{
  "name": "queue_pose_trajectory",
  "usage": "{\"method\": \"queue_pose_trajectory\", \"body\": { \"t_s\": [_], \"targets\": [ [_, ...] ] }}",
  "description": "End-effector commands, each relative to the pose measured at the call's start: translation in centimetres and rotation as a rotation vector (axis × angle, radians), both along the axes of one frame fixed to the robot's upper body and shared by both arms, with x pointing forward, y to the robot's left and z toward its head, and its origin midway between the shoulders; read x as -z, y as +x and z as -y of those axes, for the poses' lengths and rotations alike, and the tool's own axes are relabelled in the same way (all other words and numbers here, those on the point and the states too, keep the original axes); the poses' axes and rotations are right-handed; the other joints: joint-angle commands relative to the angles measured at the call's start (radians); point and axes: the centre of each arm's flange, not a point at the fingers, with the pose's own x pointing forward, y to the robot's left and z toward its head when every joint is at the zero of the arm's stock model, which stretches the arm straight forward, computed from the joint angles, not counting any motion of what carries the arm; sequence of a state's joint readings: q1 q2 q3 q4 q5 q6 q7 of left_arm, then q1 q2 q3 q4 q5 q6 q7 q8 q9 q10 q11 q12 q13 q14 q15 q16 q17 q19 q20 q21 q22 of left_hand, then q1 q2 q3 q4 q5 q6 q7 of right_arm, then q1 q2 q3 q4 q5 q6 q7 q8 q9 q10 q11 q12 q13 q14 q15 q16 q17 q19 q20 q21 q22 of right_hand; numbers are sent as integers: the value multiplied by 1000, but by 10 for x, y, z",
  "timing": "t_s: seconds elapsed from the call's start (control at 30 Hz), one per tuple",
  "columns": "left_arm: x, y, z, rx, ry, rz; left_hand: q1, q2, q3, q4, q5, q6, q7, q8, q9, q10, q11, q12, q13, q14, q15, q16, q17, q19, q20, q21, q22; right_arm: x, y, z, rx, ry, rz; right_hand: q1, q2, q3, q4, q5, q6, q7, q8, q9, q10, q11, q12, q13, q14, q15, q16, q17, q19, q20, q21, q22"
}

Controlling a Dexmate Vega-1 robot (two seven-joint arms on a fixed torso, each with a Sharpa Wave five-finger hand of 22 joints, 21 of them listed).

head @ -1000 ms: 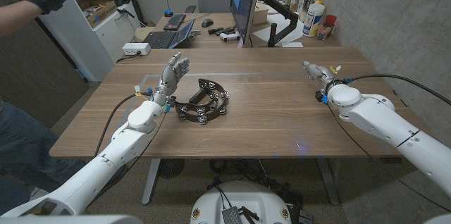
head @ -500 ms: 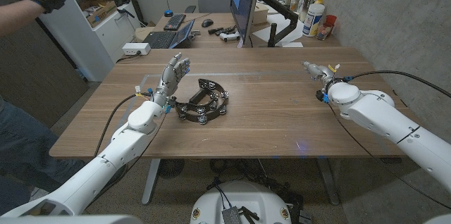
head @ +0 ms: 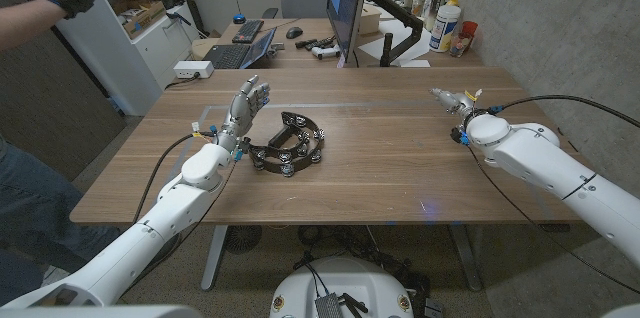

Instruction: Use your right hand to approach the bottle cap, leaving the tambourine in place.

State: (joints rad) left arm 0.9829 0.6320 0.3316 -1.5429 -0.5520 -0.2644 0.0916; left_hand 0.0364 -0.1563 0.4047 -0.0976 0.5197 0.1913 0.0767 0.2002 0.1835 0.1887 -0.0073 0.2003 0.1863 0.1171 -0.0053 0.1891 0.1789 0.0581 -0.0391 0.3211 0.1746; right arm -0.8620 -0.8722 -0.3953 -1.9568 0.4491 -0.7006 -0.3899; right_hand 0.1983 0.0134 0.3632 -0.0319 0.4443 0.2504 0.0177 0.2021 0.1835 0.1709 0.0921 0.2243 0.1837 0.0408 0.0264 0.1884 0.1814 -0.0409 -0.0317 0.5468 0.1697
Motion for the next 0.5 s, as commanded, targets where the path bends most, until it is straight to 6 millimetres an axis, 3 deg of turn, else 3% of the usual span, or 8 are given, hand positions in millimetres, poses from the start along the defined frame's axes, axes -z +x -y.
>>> {"method": "queue_pose_trajectory", "body": {
  "t_s": [0.03, 0.5],
  "targets": [
    [-2, -3, -1, 0, -2, 13, 4, 3, -6, 0, 4, 12, 0, 3, 5, 9, 2, 3, 2, -1, 4, 4, 4, 2, -18, -2, 2, -3, 1, 2, 35, -39, -42, 12, 3, 2, -5, 11, 3, -6, 2, 5, -3, -8, 1, 6, -4, -2, -2, 3, -18, 28, -10, 5],
    [-5, -10, -3, 2, -6, 27, 5, 4, -11, -1, 7, 14, 0, 3, 5, 9, 3, 2, 2, 0, 5, 4, 4, 3, -18, -7, 3, -6, 1, 7, 74, -70, -83, 14, 4, 1, -8, 14, 3, -14, 0, 5, -5, -21, 0, 6, -9, -5, -2, 3, -25, 41, -19, 6]
  ]
}}
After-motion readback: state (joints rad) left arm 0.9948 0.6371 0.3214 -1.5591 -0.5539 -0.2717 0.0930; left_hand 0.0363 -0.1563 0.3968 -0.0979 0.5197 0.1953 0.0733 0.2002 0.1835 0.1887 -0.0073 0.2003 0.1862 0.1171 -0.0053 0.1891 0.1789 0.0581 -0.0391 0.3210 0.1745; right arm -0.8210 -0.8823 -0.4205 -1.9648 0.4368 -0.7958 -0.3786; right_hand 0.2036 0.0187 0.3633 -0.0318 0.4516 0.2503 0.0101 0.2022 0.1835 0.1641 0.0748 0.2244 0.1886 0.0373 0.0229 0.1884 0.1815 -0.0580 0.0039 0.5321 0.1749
